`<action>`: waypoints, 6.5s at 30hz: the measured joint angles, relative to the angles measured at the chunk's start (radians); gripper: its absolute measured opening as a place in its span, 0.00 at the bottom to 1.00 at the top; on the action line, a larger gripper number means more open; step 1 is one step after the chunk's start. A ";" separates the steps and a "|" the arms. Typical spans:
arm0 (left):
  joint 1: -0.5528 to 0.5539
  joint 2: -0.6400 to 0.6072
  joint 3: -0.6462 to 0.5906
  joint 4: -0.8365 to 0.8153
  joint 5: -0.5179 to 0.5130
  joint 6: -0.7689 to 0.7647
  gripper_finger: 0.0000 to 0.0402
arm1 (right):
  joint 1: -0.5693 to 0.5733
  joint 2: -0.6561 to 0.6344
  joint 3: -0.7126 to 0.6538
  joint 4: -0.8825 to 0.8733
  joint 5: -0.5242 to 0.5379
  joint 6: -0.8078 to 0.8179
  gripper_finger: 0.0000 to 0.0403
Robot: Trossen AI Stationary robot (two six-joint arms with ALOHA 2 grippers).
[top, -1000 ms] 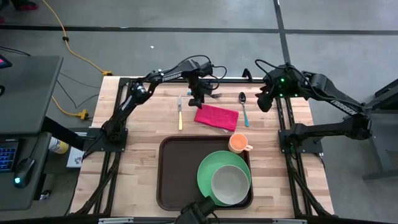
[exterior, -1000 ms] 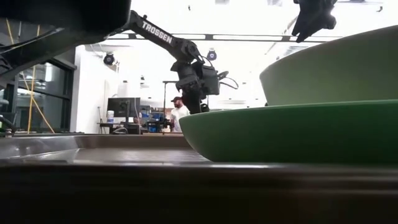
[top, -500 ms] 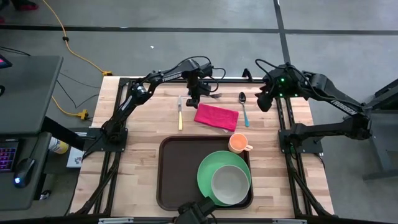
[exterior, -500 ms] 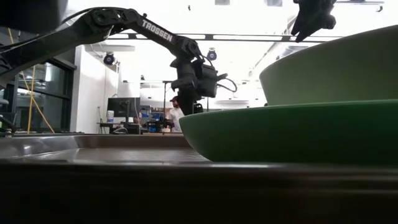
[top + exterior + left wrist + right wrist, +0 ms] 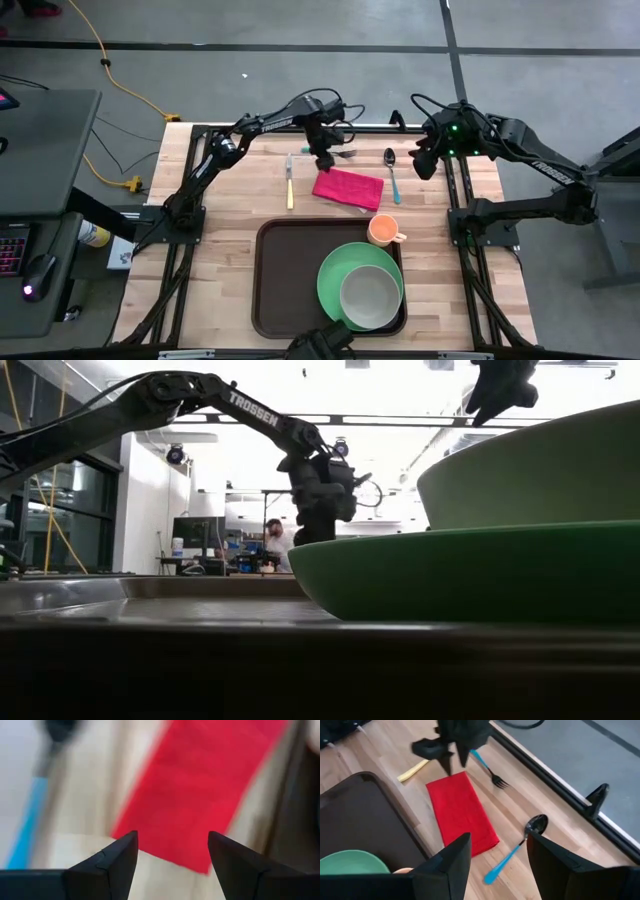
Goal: Set up tray
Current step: Put the red cloth table napkin to the left side of the brown tray
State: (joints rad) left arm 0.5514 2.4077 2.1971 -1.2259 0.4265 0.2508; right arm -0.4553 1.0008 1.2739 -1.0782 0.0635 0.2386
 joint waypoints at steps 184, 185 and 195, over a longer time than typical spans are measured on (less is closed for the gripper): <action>-0.338 -1.191 -0.393 -0.275 -0.698 -0.181 0.03 | 0.083 -0.130 0.000 0.122 0.001 0.034 0.42; -0.338 -1.228 -0.455 -0.243 -0.690 -0.203 0.03 | 0.083 -0.130 0.000 0.130 0.001 0.034 0.42; -0.338 -1.511 -1.028 0.183 -0.437 -0.367 0.03 | 0.083 -0.130 0.000 0.158 -0.015 0.074 0.42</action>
State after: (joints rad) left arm 0.2131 0.8966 1.1693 -1.0425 -0.0106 -0.1166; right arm -0.3724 0.8711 1.2743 -0.9199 0.0486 0.3128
